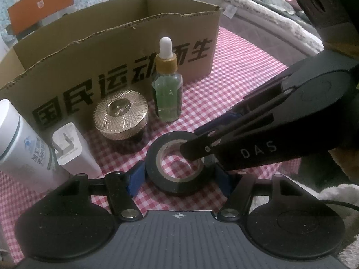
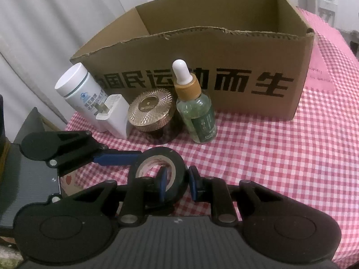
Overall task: Organize rigid objects
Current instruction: 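Lift the black tape roll with the right tool and lower it into the box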
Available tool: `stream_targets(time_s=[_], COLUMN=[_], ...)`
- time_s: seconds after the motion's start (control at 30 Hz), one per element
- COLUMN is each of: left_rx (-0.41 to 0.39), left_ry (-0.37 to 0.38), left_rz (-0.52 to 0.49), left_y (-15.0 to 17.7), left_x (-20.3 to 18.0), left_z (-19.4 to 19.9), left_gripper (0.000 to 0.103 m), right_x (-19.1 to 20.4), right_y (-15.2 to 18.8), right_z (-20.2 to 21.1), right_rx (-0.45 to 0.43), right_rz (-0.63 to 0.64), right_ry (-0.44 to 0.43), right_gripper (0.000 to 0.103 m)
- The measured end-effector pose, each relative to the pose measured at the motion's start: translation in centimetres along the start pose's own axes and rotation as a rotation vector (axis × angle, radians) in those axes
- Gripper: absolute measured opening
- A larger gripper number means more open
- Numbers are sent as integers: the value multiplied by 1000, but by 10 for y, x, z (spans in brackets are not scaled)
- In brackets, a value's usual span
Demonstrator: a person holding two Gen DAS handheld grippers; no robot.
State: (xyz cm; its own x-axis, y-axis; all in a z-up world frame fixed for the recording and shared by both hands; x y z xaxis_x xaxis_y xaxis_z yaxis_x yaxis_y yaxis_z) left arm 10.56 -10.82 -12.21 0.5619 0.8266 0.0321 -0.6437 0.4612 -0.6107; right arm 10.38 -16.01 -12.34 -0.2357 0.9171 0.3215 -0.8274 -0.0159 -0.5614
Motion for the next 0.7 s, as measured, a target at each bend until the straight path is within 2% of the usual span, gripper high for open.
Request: stream_targets(time_s=[0.4,0.57,0.7], left_rx=[-52,-128,-215], left_ry=[-3,-31,-69], left_rz=[-11,-39,-54], left_y=[-5,-15,-27], left_x=[-4,-8,-6], left_z=[19,48,80], left_gripper=[66,66,66], right_x=[6,17,35], right_y=[-2,-8,-20], right_z=[16,40,69], right_rx=[-43,-95,-171], right_rz=[8,47,118], right_ry=[27,50,76], right_gripper=[23,23,23])
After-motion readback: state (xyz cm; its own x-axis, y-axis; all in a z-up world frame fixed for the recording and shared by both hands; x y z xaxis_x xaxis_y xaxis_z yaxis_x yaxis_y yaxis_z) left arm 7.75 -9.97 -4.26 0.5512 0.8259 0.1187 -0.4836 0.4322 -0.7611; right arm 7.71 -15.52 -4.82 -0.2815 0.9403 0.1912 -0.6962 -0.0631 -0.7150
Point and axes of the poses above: each gripper's, at about its wrist camera, not at the fingertips, and z roughly against the way its jaws point, x to its left, y to its underside, the point moved 8 cm from there along -z, roughly the way its jaws point, and after that the axes turned 3 degrees about -y, right-handed, at the moved point
